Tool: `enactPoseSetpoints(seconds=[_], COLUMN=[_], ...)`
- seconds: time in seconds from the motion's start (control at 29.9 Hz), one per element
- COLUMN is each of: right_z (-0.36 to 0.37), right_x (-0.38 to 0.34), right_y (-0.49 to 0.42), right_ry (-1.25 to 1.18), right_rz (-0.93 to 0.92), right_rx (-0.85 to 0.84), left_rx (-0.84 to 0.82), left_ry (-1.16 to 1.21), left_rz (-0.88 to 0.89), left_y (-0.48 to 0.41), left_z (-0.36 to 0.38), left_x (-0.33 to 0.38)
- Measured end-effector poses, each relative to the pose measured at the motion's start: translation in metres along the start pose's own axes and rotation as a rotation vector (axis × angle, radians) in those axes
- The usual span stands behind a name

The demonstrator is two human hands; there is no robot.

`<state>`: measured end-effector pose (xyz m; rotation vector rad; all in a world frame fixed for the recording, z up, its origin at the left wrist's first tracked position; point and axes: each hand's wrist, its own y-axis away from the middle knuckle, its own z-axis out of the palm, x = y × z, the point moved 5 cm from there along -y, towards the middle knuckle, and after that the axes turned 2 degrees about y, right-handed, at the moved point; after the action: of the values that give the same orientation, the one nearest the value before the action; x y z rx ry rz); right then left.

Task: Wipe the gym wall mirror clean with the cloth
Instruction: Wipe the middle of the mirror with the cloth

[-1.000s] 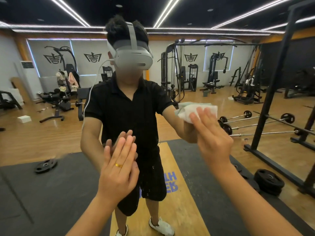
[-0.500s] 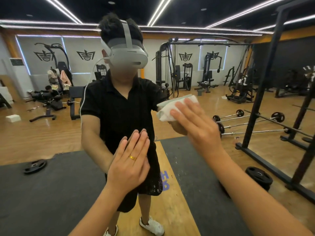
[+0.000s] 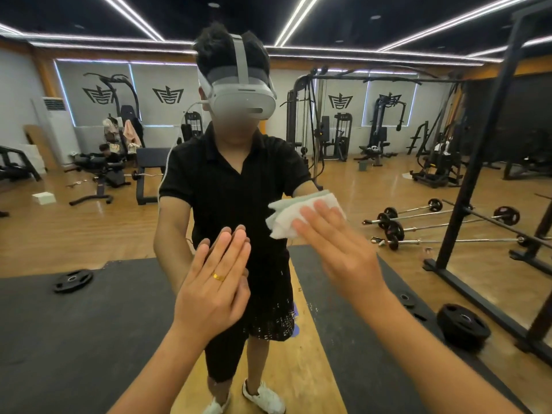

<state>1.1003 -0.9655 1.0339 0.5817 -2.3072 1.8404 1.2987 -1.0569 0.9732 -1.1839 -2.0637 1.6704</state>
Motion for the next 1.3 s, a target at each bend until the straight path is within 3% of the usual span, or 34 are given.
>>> enactPoseSetpoints(seconds=[0.17, 0.33, 0.43, 0.57, 0.74, 0.84, 0.97, 1.1, 1.3], right_z=[-0.041, -0.015, -0.001, -0.014, -0.039, -0.032, -0.016, -0.031, -0.046], right_x=[0.075, 0.03, -0.002, 0.019, 0.08, 0.065, 0.031, 0.053, 0.087], right_y=[-0.037, -0.025, 0.0, -0.007, -0.039, -0.033, -0.007, -0.006, -0.012], right_ry=[0.128, 0.063, 0.015, 0.119, 0.218, 0.184, 0.155, 0.199, 0.161], right_rz=[0.164, 0.408, 0.266, 0.092, 0.296, 0.375, 0.271, 0.111, 0.222], right_rx=[0.178, 0.259, 0.154, 0.096, 0.244, 0.259, 0.16, 0.067, 0.174], left_rx=[0.013, 0.001, 0.002, -0.01, -0.022, -0.029, -0.017, -0.001, 0.038], left_ry=[-0.015, -0.011, -0.006, 0.01, 0.024, 0.035, 0.034, 0.018, -0.018], left_rz=[0.012, 0.014, 0.019, 0.027, 0.025, 0.029, 0.041, 0.039, 0.039], left_y=[-0.002, 0.002, 0.0, 0.001, 0.002, 0.003, 0.005, 0.003, 0.001], left_z=[0.0, 0.001, 0.001, 0.002, 0.004, 0.005, 0.004, 0.005, 0.004], left_x=[0.002, 0.001, 0.0, -0.001, -0.002, -0.002, -0.003, -0.003, 0.0])
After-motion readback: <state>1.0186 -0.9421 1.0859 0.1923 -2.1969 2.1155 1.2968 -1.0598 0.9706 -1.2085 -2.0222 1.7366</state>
